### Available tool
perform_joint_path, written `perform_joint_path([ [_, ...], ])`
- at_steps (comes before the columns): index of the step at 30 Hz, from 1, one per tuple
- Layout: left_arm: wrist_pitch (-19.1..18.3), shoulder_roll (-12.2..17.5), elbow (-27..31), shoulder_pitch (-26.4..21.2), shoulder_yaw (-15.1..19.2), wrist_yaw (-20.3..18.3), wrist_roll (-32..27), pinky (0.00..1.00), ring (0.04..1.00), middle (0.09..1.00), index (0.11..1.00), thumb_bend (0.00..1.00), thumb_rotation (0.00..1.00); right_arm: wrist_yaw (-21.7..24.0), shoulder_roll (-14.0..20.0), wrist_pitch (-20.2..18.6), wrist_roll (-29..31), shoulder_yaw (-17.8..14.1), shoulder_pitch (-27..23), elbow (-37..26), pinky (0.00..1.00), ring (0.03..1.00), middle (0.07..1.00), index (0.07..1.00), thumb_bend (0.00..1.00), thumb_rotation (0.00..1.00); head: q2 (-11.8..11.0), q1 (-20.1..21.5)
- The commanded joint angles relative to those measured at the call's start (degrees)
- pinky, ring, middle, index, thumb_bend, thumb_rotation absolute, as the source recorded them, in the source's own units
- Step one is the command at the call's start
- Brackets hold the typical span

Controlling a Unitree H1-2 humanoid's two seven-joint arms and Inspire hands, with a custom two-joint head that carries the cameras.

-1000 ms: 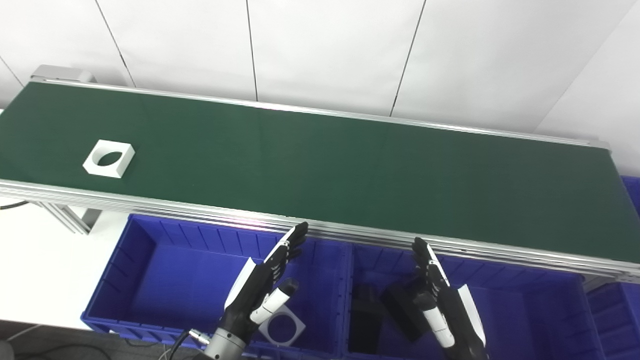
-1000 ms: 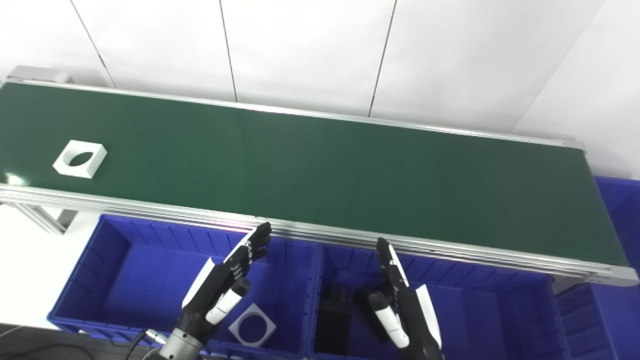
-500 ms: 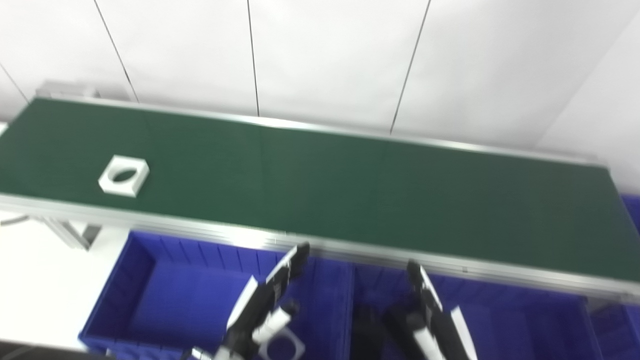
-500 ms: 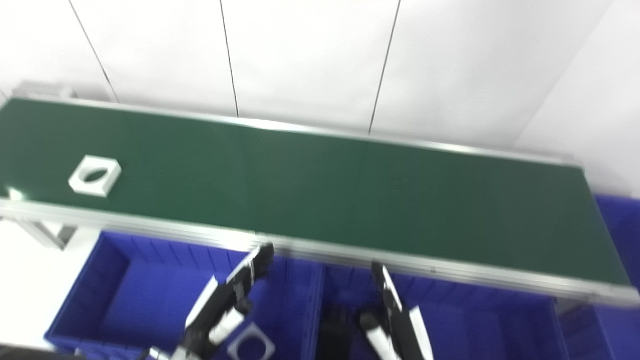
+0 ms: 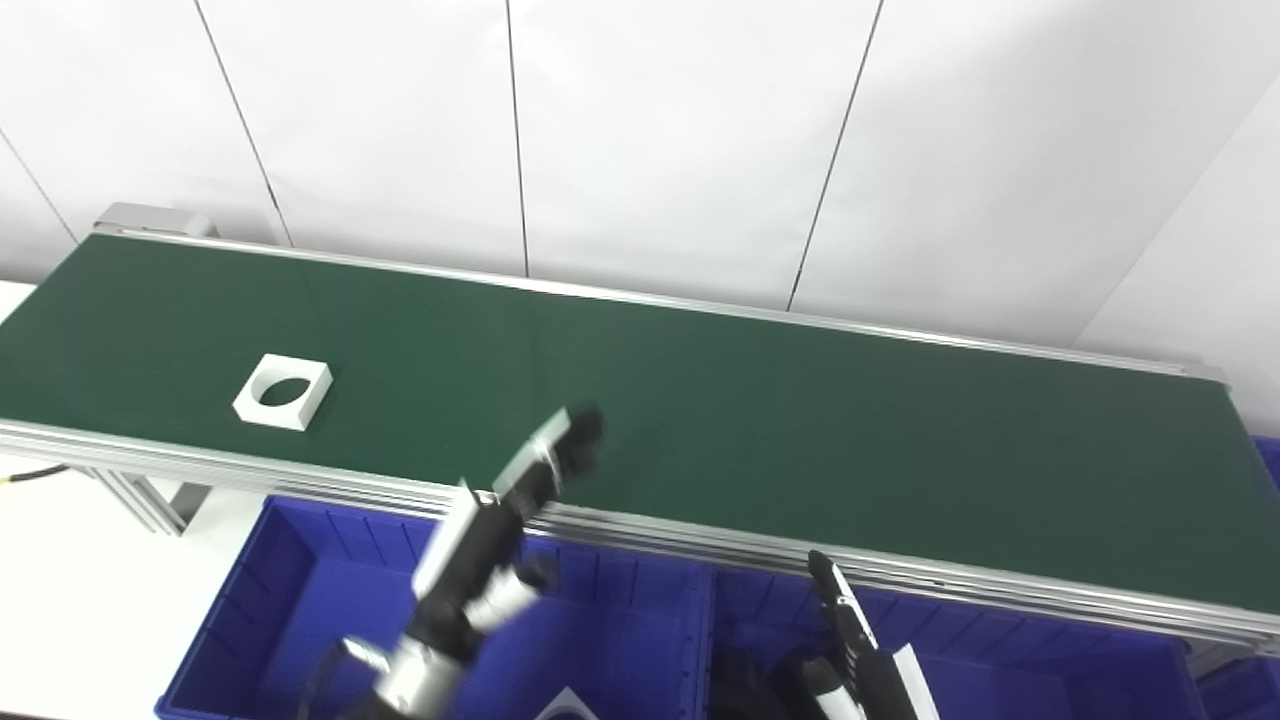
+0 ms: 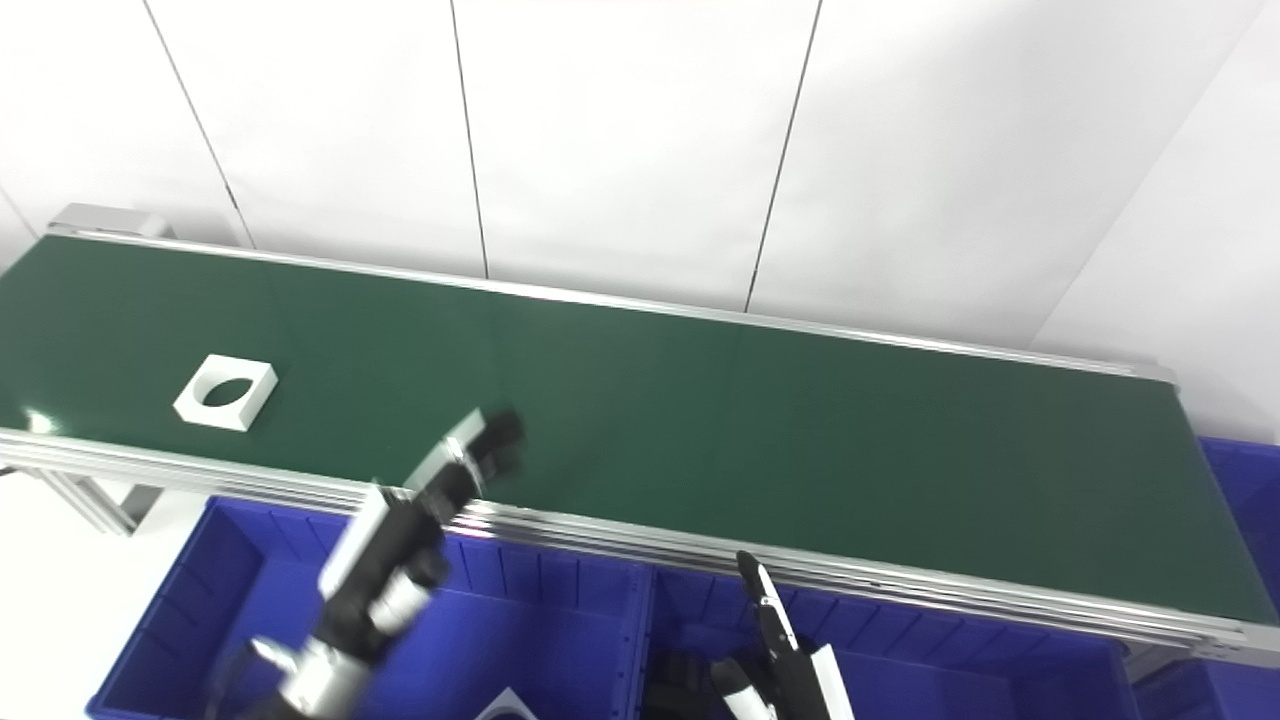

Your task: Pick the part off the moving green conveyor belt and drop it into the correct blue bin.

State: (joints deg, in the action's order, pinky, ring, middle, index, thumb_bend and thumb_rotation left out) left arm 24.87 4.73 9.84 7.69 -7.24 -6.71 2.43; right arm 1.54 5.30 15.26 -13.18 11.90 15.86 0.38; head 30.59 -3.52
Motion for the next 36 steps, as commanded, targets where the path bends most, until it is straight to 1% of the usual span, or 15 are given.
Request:
perform_joint_path([
  [1, 1.64, 0.55, 1.85, -1.63, 2.34, 2.0, 1.66, 0.86, 0.909, 0.928, 0.924, 0.82, 0.91, -0.49, -0.47, 2.96, 0.01, 0.0, -0.77, -0.51, 0.96, 0.969, 0.966, 0.978, 0.68, 0.96, 0.17, 0.21],
  [4, 1.29, 3.06, 2.0, -3.68, 4.52, 1.08, -0.31, 0.89, 0.927, 0.942, 0.94, 0.76, 0.89, -0.55, -0.66, 3.74, 0.68, -0.13, -0.85, -0.1, 0.96, 0.972, 0.965, 0.976, 0.65, 0.94, 0.57, 0.74],
  [5, 0.58, 3.78, 2.34, -4.17, 5.26, 0.98, 0.06, 0.92, 0.946, 0.957, 0.956, 0.74, 0.86, -0.54, -0.66, 3.96, 0.78, -0.15, -0.9, 0.0, 0.97, 0.974, 0.967, 0.974, 0.64, 0.93, 0.96, 1.1],
  [7, -1.62, 5.23, 3.16, -5.15, 7.29, 1.75, 1.97, 0.92, 0.947, 0.956, 0.957, 0.75, 0.86, -0.5, -0.42, 4.13, 0.38, -0.09, -1.05, 0.02, 0.97, 0.975, 0.967, 0.974, 0.64, 0.93, 1.35, 1.45],
  [8, -2.5, 5.98, 3.21, -5.85, 8.3, 2.04, 2.46, 0.92, 0.942, 0.953, 0.955, 0.76, 0.82, -0.44, -0.3, 3.97, 0.19, -0.08, -1.12, -0.11, 0.96, 0.972, 0.965, 0.975, 0.63, 0.94, 1.55, 1.5],
  [9, -2.96, 6.76, 2.9, -6.66, 9.24, 2.19, 2.86, 0.92, 0.945, 0.956, 0.958, 0.75, 0.79, -0.29, -0.24, 3.7, 0.25, -0.07, -1.16, -0.29, 0.96, 0.972, 0.961, 0.974, 0.64, 0.94, 1.63, 1.48],
  [10, -3.05, 7.37, 2.24, -7.48, 10.02, 2.25, 3.21, 0.91, 0.945, 0.96, 0.965, 0.73, 0.73, -0.06, -0.23, 3.54, 0.67, -0.07, -1.23, -0.36, 0.97, 0.974, 0.962, 0.975, 0.64, 0.93, 1.67, 1.45],
  [13, -2.19, 8.44, -0.95, -10.04, 12.05, 3.66, 6.01, 0.87, 0.923, 0.956, 0.97, 0.72, 0.47, 0.28, -0.39, 2.83, 1.54, -0.12, -1.32, -0.73, 0.97, 0.98, 0.972, 0.979, 0.64, 0.91, 2.24, 1.37],
  [17, -2.83, 9.84, -4.34, -12.72, 13.81, 5.47, 9.64, 0.86, 0.927, 0.955, 0.96, 0.74, 0.34, -0.22, -0.41, 2.92, 0.85, -0.22, -1.28, -0.89, 0.96, 0.97, 0.968, 0.976, 0.65, 0.92, 2.59, 1.34],
  [19, -4.07, 10.91, -5.82, -14.02, 14.03, 4.64, 8.46, 0.84, 0.933, 0.967, 0.968, 0.76, 0.3, -0.29, -0.4, 3.07, 0.74, -0.24, -1.27, -0.81, 0.94, 0.96, 0.966, 0.976, 0.65, 0.92, 2.73, 1.19],
  [21, -6.79, 11.76, -6.75, -15.22, 14.22, 3.72, 7.36, 0.83, 0.935, 0.972, 0.976, 0.78, 0.28, -0.38, -0.35, 3.08, 0.48, -0.27, -1.28, -0.69, 0.94, 0.957, 0.966, 0.978, 0.67, 0.93, 2.87, 0.98],
  [24, -10.24, 12.87, -8.9, -17.2, 14.06, 3.49, 8.02, 0.83, 0.934, 0.975, 0.98, 0.81, 0.25, -0.24, -0.27, 3.04, 0.61, -0.31, -1.36, -0.55, 0.94, 0.955, 0.968, 0.982, 0.68, 0.95, 3.24, 0.43],
  [30, -13.63, 15.2, -13.06, -20.11, 12.78, 2.67, 9.56, 0.83, 0.942, 0.991, 0.988, 0.82, 0.15, 0.03, 0.13, 3.53, 1.11, -0.34, -1.63, -0.11, 0.94, 0.959, 0.974, 0.988, 0.69, 0.97, 3.67, -0.18],
  [33, -13.86, 17.42, -16.65, -21.9, 11.64, 1.53, 10.65, 0.84, 0.957, 1.0, 0.999, 0.83, 0.08, -0.17, 0.21, 3.48, 1.07, -0.5, -1.58, -0.06, 0.95, 0.956, 0.972, 0.986, 0.71, 0.97, 4.0, -0.36],
  [36, -16.07, 19.26, -18.8, -23.49, 10.36, 0.35, 12.45, 0.84, 0.967, 1.0, 1.0, 0.83, 0.08, -0.13, 0.25, 2.86, 1.31, -0.7, -1.42, -0.49, 0.96, 0.96, 0.972, 0.984, 0.72, 0.97, 4.34, -0.6],
])
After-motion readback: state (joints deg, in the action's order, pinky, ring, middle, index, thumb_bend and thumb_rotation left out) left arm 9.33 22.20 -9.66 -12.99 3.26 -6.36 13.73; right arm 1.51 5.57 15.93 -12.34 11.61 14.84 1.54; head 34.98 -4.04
